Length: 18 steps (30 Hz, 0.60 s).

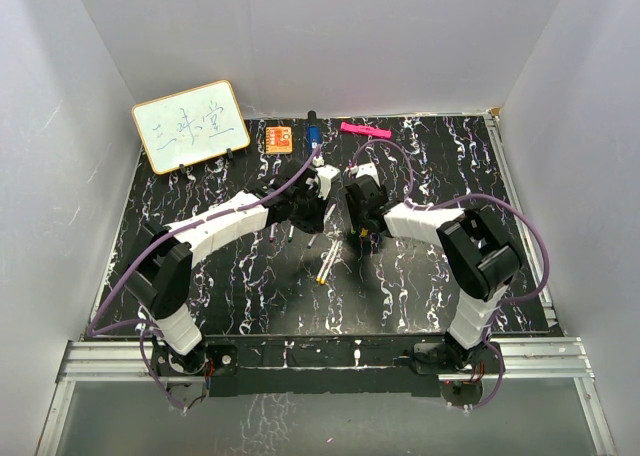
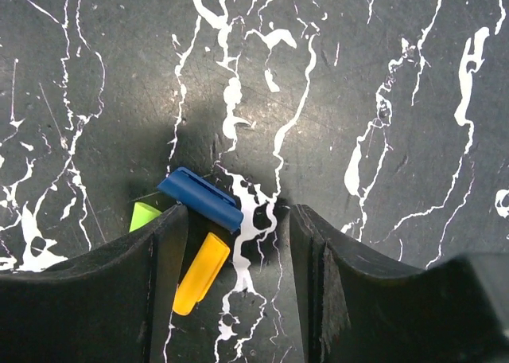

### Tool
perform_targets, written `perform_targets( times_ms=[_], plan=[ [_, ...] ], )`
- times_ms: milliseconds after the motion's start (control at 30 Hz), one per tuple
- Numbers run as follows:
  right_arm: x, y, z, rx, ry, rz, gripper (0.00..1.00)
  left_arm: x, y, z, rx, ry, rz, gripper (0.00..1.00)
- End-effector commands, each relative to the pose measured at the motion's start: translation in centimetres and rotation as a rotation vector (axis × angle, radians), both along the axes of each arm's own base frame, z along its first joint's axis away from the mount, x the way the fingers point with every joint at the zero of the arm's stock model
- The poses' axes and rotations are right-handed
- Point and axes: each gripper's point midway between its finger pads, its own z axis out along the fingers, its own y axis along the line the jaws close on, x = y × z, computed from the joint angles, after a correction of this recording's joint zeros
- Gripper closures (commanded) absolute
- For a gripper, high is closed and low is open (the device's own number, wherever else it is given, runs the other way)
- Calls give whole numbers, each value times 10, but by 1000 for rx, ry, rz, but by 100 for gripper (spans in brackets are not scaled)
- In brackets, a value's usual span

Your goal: Insert the pens into the pen caps

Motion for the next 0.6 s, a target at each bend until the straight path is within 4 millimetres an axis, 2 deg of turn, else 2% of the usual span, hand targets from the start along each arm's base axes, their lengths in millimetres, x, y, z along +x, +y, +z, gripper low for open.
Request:
perform_targets(
  times_ms=[0, 167, 400, 567],
  plan=[
    [18, 8, 12, 7, -49, -13, 49, -2, -1, 18, -36, -26, -5, 100],
    [24, 8, 8, -15, -48, -24, 51, -1, -1, 18, -31, -28, -6, 100],
    [27, 8, 0, -30, -35, -38, 61, 0, 1, 16, -17, -28, -3, 100],
    [22, 9, -8, -10, -9, -46, 69, 1, 1, 14, -15, -26, -2, 100]
  ],
)
